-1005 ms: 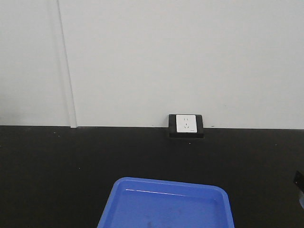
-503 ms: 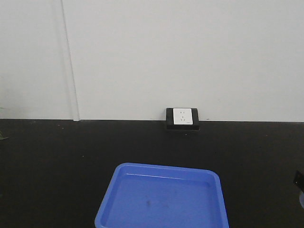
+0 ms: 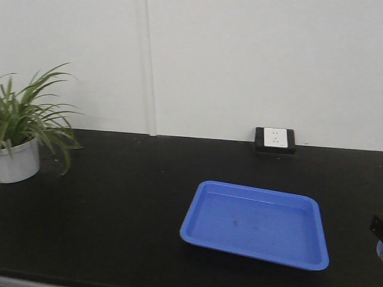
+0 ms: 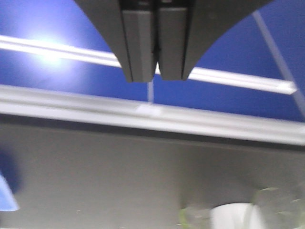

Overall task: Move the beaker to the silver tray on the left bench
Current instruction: 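Drive the base to the bench with the silver tray, holding the beaker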

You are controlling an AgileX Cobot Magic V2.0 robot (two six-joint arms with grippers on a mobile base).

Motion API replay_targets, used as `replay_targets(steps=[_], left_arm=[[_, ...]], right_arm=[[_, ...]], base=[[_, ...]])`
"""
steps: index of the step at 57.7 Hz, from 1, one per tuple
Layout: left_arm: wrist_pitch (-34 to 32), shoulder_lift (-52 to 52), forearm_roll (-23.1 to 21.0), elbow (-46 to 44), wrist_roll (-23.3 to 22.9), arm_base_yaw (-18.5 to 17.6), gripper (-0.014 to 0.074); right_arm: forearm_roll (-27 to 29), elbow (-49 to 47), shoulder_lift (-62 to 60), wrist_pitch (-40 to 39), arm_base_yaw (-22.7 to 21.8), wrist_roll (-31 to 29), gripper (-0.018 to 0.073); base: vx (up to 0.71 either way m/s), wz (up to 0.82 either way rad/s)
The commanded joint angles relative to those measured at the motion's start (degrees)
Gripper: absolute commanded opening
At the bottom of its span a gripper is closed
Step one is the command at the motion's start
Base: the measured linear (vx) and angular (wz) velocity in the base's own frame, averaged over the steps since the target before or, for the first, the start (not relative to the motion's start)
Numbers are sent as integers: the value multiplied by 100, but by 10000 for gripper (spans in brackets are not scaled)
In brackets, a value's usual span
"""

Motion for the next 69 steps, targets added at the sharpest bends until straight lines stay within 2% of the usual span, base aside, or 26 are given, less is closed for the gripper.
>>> replay_targets(steps=[1,40,69], left_arm=[[-446,-93,-43,159,-32,-28,1],[-446,-93,-43,159,-32,-28,1],[-446,-93,-43,159,-32,-28,1]], right_arm=[[-54,-172,-2,-420,-18,-30,-4],[-54,-172,-2,-420,-18,-30,-4],[-54,-172,-9,-420,-18,-30,-4]], base=[[-26,49],[-28,51],[-20,72]])
